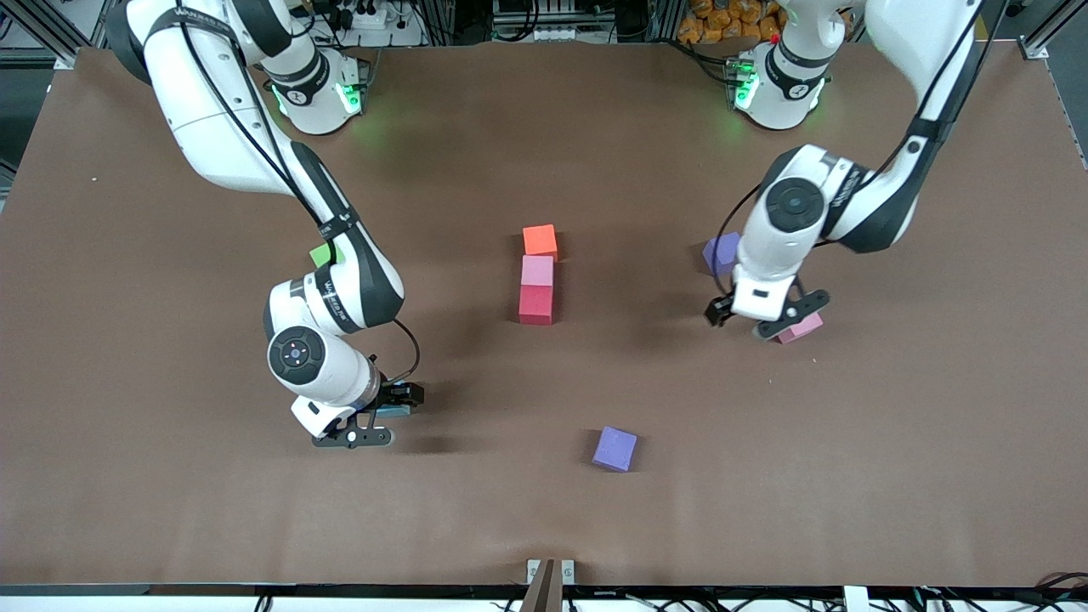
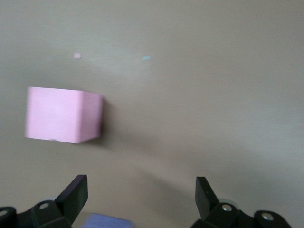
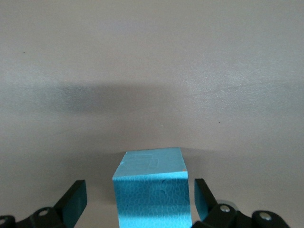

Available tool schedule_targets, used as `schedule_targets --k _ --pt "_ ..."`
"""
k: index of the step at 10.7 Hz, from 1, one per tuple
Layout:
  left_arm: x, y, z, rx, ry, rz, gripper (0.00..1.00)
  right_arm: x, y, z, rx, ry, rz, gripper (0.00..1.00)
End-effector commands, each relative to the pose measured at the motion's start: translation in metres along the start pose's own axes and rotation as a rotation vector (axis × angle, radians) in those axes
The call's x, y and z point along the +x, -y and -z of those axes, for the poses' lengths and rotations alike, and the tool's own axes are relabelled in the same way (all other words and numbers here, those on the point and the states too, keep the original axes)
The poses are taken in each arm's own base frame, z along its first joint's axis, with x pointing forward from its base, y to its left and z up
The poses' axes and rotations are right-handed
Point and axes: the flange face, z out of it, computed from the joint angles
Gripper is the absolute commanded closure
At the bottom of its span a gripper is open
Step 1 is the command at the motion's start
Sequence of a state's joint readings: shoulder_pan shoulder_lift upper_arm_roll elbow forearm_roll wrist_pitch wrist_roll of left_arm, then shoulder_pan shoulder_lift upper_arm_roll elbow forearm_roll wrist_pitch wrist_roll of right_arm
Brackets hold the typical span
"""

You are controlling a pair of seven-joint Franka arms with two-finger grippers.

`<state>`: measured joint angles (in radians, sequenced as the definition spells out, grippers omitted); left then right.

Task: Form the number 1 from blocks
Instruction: 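Grasp the cyan cube with the right gripper while the left gripper reaches pink, then grasp the second pink cube with the left gripper while the right gripper carries cyan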

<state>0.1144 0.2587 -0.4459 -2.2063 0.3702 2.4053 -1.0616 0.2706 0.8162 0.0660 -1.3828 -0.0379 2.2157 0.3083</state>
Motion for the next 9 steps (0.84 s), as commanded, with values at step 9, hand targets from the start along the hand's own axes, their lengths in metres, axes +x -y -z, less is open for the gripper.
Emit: schedule_targets --k 9 --pt "0.054 0.084 -0.057 -0.033 0.086 -0.114 0.00 -0.005 0.006 -0.029 -0.064 -0.028 0.060 0.32"
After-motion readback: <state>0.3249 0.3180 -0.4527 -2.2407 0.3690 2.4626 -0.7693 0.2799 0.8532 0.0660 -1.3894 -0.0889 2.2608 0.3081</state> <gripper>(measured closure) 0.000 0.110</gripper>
